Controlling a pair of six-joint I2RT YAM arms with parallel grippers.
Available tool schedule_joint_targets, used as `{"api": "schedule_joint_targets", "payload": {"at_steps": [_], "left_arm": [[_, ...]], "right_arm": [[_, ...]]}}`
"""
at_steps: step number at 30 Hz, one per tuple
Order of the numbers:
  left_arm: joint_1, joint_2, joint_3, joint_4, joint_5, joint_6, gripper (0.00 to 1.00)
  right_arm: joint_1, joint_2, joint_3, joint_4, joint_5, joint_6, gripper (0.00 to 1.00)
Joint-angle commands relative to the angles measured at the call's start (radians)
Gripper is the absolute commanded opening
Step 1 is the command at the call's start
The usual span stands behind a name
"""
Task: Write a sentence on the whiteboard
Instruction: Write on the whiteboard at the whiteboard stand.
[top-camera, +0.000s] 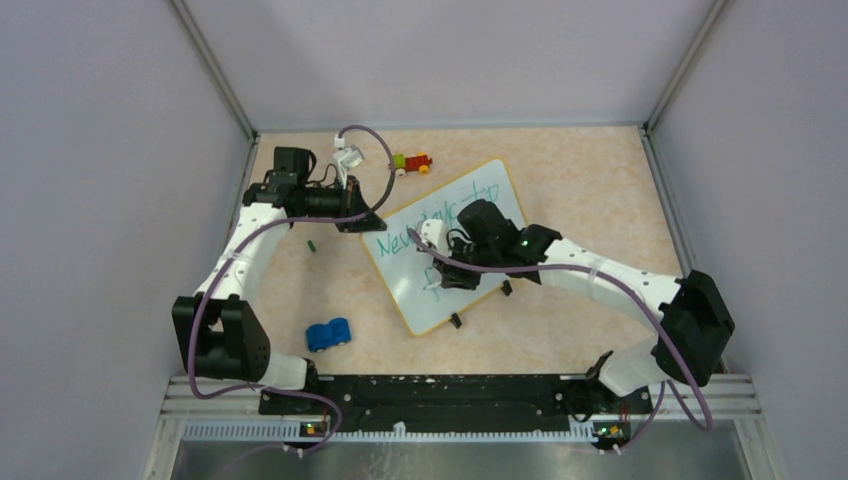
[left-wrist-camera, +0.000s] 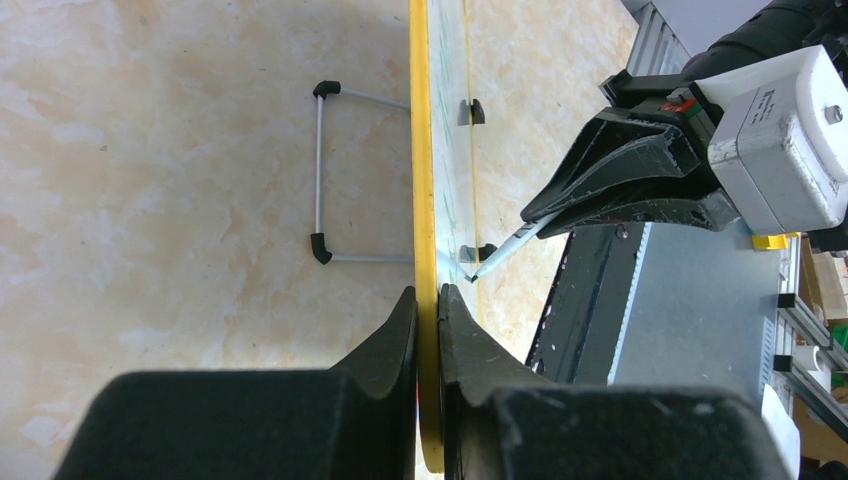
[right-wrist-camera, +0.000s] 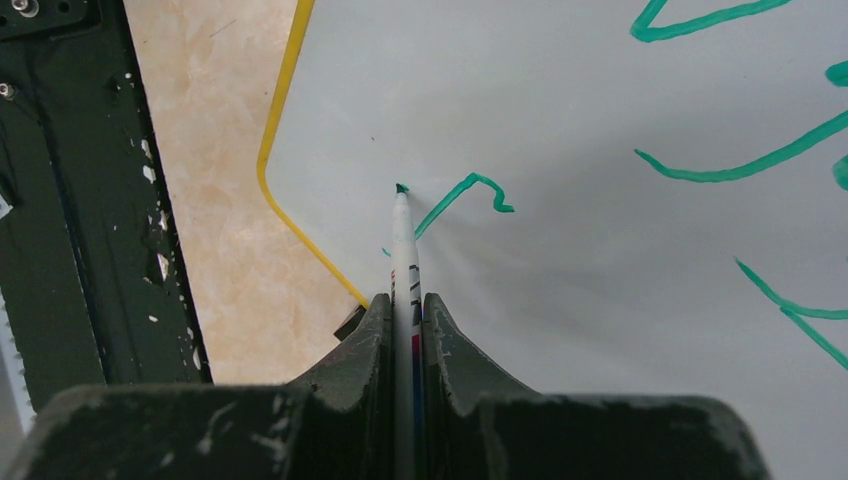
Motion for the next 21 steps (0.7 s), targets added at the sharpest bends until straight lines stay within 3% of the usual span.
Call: {"api": "schedule_joint_targets", "payload": {"at_steps": [1, 8, 21], "left_arm": [[-0.022, 0.009, -0.014, 0.004, -0.025, 0.062, 0.00], [-0.022, 0.013, -0.017, 0.004, -0.019, 0.060, 0.00], [-0.022, 0.014, -0.012, 0.005, -0.019, 0.058, 0.00]], "right_arm": [[0.004, 0.003, 0.037, 0.019, 0.070, -0.005, 0.00], [-0.085, -0.042, 0.018, -0.015, 0.049, -0.014, 0.00], [-0.097, -0.102, 0.011, -0.032, 0.011, -0.027, 0.00]]}}
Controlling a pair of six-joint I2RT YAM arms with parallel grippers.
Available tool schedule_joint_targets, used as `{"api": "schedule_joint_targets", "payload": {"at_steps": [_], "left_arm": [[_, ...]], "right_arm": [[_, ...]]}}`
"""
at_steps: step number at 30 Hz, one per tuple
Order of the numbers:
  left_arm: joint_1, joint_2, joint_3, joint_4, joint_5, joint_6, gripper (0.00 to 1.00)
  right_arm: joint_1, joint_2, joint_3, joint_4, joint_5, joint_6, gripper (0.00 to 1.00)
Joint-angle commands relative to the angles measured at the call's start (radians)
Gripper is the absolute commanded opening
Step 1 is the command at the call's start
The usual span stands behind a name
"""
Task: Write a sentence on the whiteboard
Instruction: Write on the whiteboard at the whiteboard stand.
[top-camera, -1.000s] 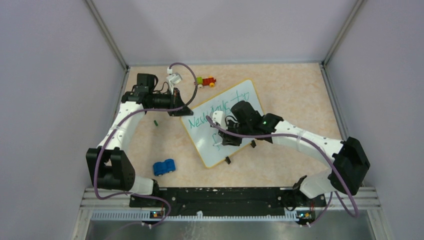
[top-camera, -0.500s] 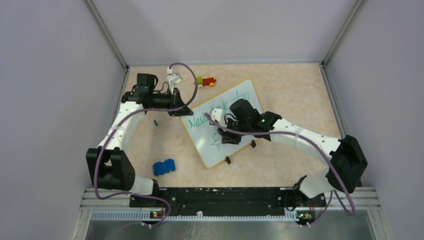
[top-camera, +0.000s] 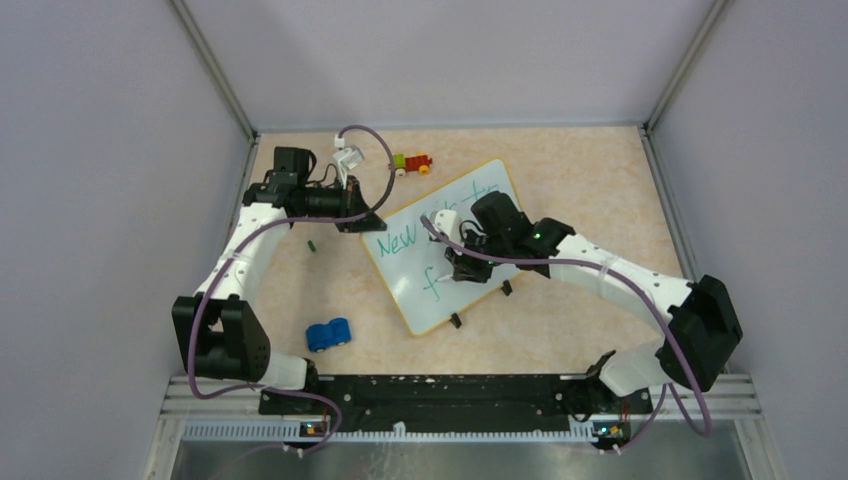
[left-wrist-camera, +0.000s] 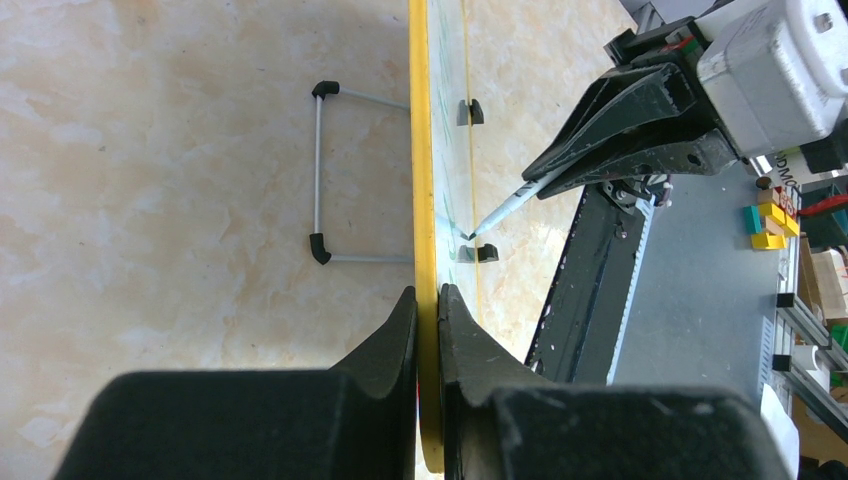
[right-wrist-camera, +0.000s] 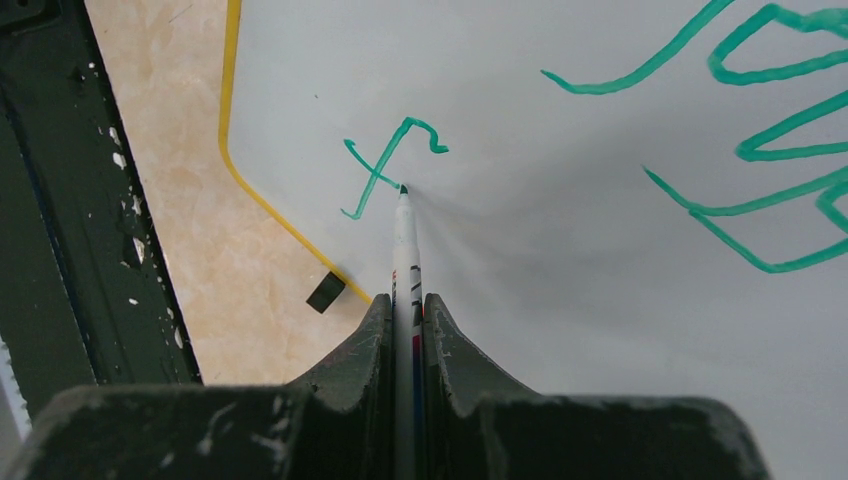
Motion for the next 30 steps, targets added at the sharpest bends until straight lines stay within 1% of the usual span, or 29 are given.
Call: {"api": "schedule_joint_targets", "payload": {"at_steps": [1, 14, 23, 30], "left_arm": [[-0.022, 0.015, -0.012, 0.006, -0.020, 0.057, 0.00], [-0.022, 0.005, -0.016, 0.004, -0.027, 0.061, 0.00], [-0.022, 0.012, -0.011, 0.002, -0.025, 0.060, 0.00], [-0.022, 0.021, -0.009, 0.004, -0.023, 0.058, 0.00]], "right_arm": [[-0.023, -0.060, 0.010, 0.024, 0.016, -0.016, 0.00], [-0.026, -0.002, 0.033, 0.042, 0.042, -0.018, 0.00], [-0.105, -0.032, 0.034, 0.010, 0.046, -0.040, 0.00], [-0.112, -0.022, 0.029, 0.002, 0.001, -0.040, 0.00]]}}
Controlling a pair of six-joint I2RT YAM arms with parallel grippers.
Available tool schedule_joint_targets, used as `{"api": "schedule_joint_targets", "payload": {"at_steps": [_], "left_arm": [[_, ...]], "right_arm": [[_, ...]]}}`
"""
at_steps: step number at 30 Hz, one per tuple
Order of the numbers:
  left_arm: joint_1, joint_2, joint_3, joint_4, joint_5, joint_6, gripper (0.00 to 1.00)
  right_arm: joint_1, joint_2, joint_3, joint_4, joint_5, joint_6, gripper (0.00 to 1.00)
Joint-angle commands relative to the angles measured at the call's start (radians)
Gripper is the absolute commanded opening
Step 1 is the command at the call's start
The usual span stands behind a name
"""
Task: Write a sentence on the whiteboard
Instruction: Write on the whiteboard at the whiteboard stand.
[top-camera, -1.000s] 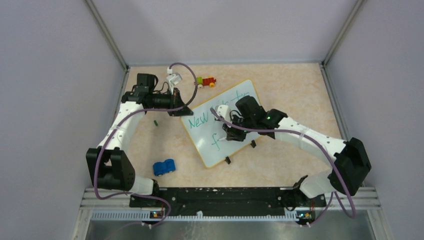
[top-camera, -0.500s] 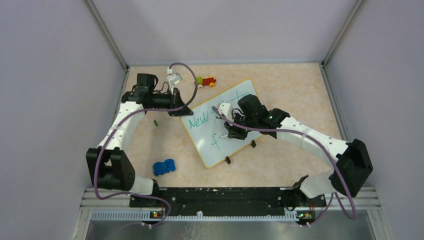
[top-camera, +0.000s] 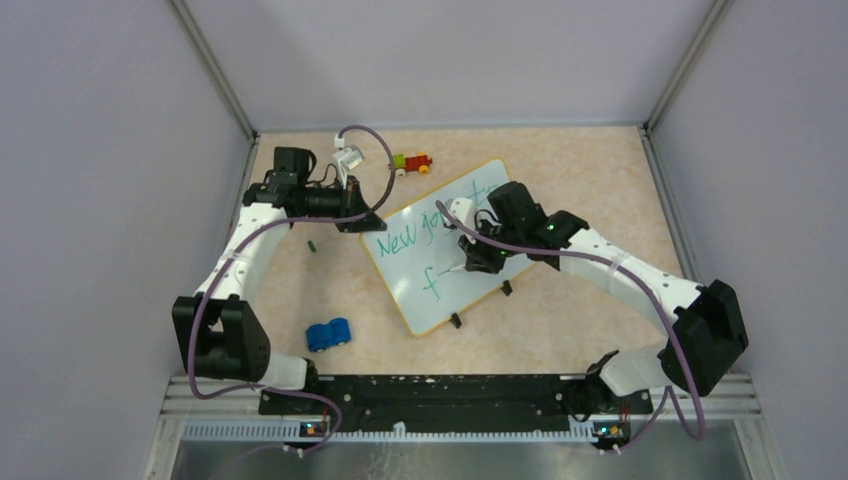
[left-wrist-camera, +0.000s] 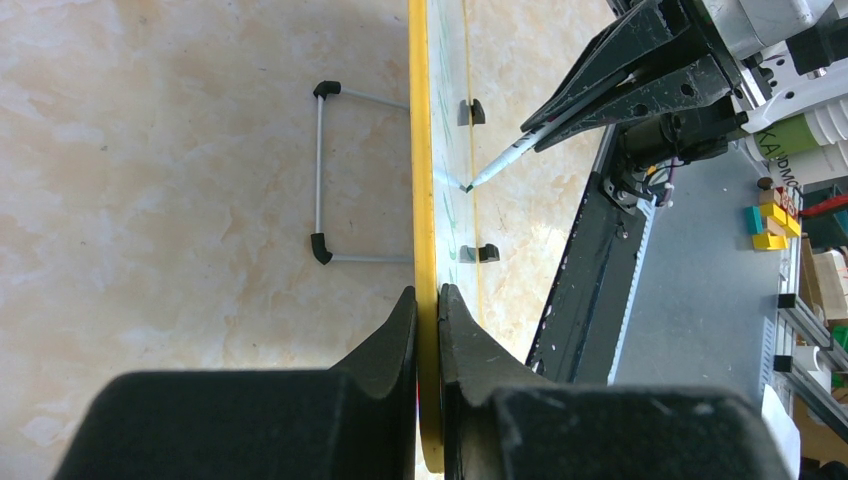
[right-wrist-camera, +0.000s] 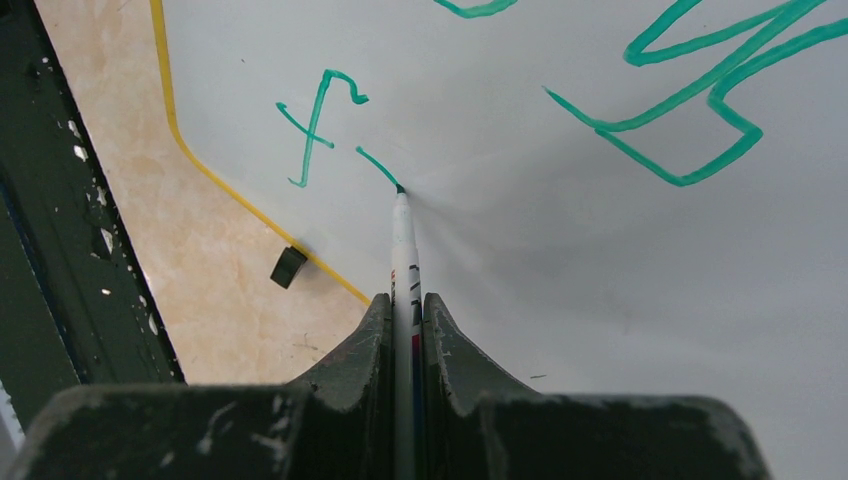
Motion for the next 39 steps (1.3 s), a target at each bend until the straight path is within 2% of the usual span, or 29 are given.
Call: {"api": "schedule_joint_targets", "payload": {"at_steps": [1, 12, 24, 39], "left_arm": [[-0.022, 0.020, -0.007, 0.004, -0.021, 0.057, 0.00], [-0.022, 0.015, -0.009, 0.004, -0.025, 0.059, 0.00], [-0.022, 0.011, -0.010, 0.001, -0.025, 0.062, 0.00], [-0.022, 0.005, -0.007, -0.001, -0.025, 0.063, 0.00]], "right_arm": [[-0.012, -0.002, 0.029, 0.037, 0.011, -0.020, 0.00], [0.056, 0.016, -0.010, 0.045, 0.008, -0.013, 0.00], [0.061, -0.019, -0.047, 0.004, 0.042, -0.030, 0.00], [0.044, -0.038, 0.121, -0.034, 0.028, -0.029, 0.00]]}}
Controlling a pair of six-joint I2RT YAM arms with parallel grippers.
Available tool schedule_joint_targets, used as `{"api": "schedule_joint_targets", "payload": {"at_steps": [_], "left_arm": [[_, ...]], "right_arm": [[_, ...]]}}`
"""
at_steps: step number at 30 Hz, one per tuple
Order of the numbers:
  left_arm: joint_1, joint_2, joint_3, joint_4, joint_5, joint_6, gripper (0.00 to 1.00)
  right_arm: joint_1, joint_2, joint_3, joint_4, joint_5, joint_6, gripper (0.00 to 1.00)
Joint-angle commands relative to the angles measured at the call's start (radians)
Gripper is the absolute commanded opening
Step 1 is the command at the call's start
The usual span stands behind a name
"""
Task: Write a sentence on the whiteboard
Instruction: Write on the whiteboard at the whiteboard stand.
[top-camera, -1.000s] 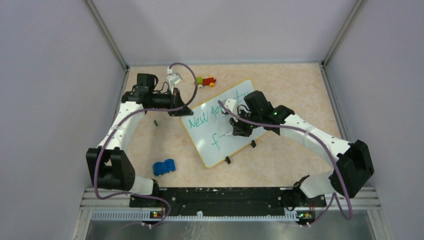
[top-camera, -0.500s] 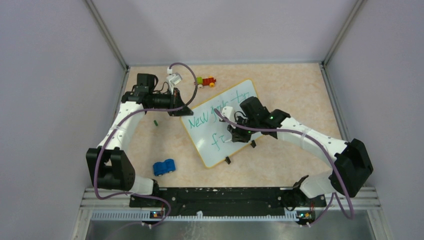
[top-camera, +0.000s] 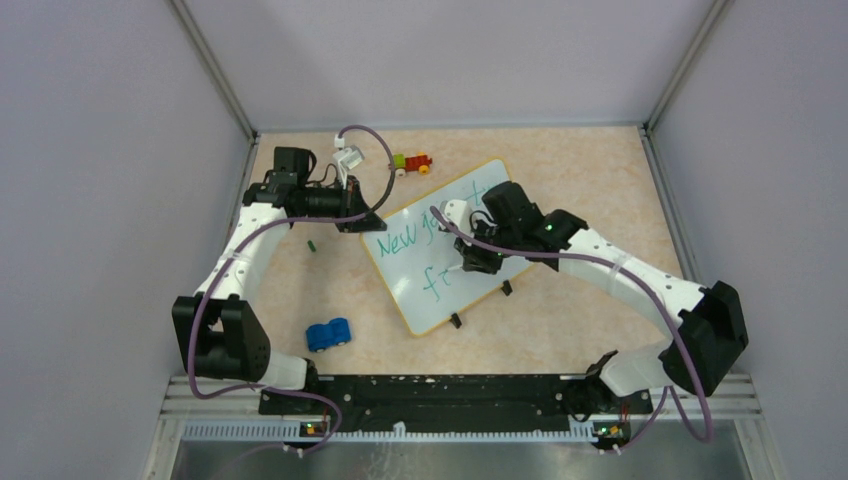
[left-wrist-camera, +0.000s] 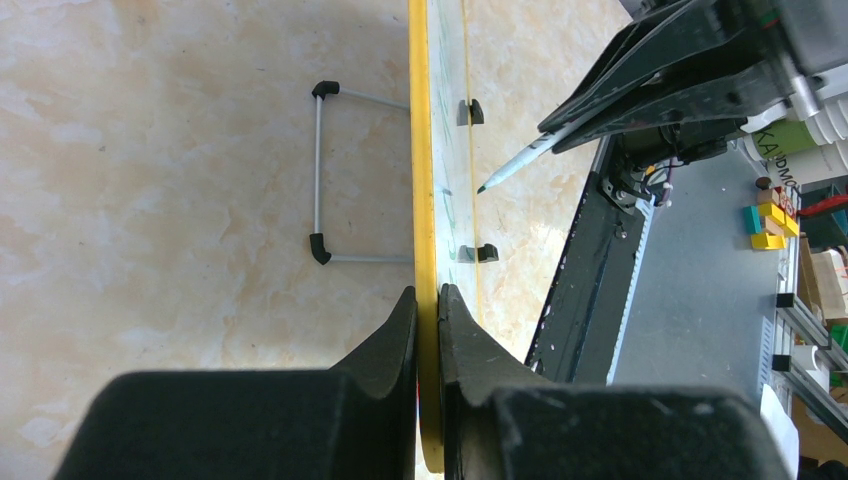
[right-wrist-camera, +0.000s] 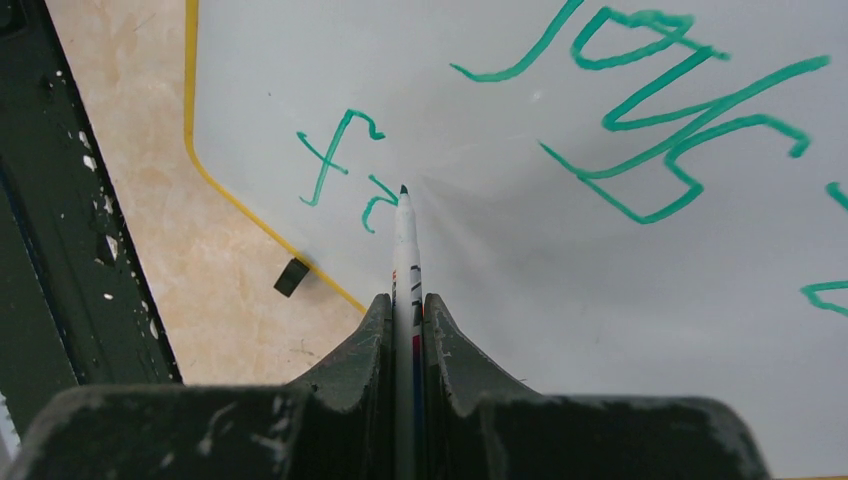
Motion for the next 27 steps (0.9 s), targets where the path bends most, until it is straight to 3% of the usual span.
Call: {"api": "schedule_joint_targets", "payload": {"at_steps": [1, 27], "left_arm": [[-0.022, 0.005, -0.005, 0.000, -0.027, 0.064, 0.00], [-0.022, 0.011, -0.006, -0.002, -0.026, 0.065, 0.00]], "right_arm": [[-0.005, -0.022, 0.061, 0.015, -0.010, -0.008, 0.00], [-0.005, 0.016, 0.006, 0.014, 0.008, -0.033, 0.00]]}}
